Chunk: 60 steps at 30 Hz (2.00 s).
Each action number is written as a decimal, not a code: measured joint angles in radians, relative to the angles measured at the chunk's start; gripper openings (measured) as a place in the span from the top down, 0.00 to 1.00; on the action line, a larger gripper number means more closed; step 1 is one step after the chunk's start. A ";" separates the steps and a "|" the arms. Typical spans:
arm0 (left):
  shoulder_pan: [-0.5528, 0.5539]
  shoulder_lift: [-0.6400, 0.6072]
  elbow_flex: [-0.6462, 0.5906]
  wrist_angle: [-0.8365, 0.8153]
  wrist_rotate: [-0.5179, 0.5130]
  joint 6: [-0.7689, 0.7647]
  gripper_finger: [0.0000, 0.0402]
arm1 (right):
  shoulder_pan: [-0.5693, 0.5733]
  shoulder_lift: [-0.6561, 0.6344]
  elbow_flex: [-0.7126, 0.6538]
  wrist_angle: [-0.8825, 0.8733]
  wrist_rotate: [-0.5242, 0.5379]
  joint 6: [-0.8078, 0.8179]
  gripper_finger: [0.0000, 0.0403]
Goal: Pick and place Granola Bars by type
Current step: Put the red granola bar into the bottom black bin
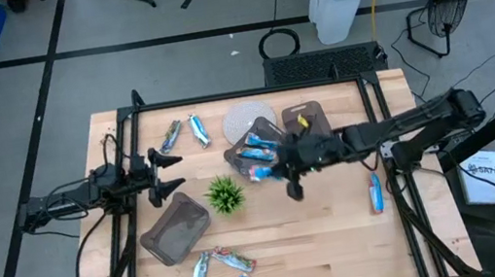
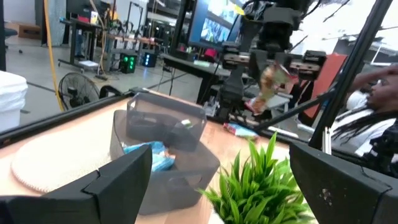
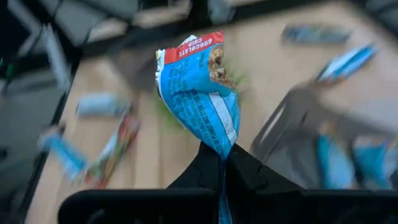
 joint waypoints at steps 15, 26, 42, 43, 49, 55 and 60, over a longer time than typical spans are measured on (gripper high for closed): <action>0.000 0.018 0.032 0.153 0.003 0.033 0.06 | -0.172 0.022 0.000 0.393 0.036 -0.020 1.00; -0.009 0.256 0.294 0.150 0.015 0.163 0.06 | -0.163 0.023 0.000 0.452 0.021 0.057 1.00; -0.008 0.741 0.685 0.150 0.153 0.177 0.06 | -0.136 0.075 0.191 0.412 0.000 -0.021 1.00; -0.008 0.766 0.709 0.153 0.153 0.175 0.06 | -0.132 0.084 0.202 0.412 -0.005 -0.025 1.00; -0.003 0.893 0.816 0.125 0.132 0.214 0.06 | -0.129 0.115 0.233 0.411 -0.047 -0.029 1.00; -0.001 1.003 0.916 0.049 0.130 0.222 0.06 | -0.129 0.114 0.233 0.419 -0.052 -0.029 1.00; -0.001 1.073 0.967 0.046 0.134 0.228 0.06 | -0.129 0.114 0.233 0.412 -0.076 -0.040 1.00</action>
